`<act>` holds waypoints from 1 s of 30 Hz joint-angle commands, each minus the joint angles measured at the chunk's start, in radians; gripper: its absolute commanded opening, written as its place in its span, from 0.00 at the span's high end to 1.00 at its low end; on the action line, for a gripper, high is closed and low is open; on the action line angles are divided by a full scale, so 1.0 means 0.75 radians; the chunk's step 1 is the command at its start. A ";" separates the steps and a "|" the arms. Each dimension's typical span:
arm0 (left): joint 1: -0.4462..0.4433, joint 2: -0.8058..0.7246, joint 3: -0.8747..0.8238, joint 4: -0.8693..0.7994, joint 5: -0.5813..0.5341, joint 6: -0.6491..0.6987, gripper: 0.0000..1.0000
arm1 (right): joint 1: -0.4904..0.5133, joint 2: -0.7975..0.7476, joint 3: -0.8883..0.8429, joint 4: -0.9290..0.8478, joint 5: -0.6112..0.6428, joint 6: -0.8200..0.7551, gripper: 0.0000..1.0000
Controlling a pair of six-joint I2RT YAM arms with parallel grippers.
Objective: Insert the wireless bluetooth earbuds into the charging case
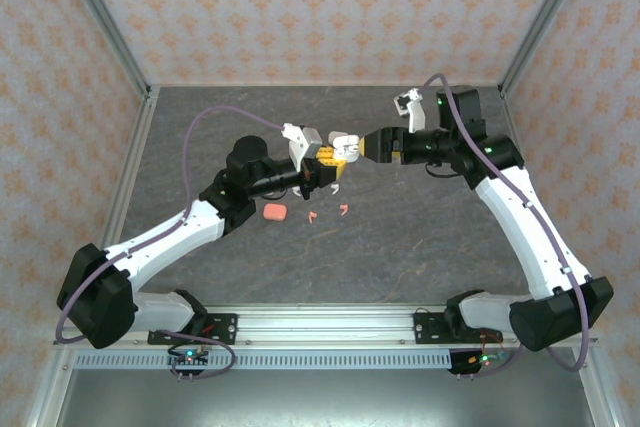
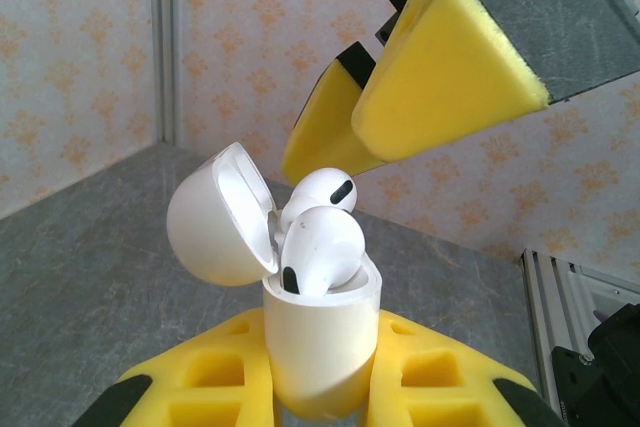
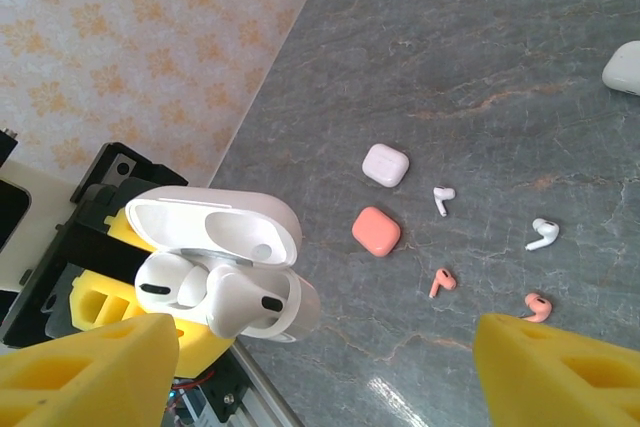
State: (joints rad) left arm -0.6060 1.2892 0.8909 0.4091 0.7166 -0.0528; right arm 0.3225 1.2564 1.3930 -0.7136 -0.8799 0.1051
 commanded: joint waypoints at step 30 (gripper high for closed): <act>0.006 -0.038 0.031 0.050 0.023 0.003 1.00 | -0.029 -0.068 -0.109 0.313 -0.170 0.143 0.05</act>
State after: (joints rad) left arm -0.6060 1.2888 0.8909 0.4023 0.7158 -0.0528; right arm 0.3038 1.1995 1.3407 -0.5827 -0.9367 0.1631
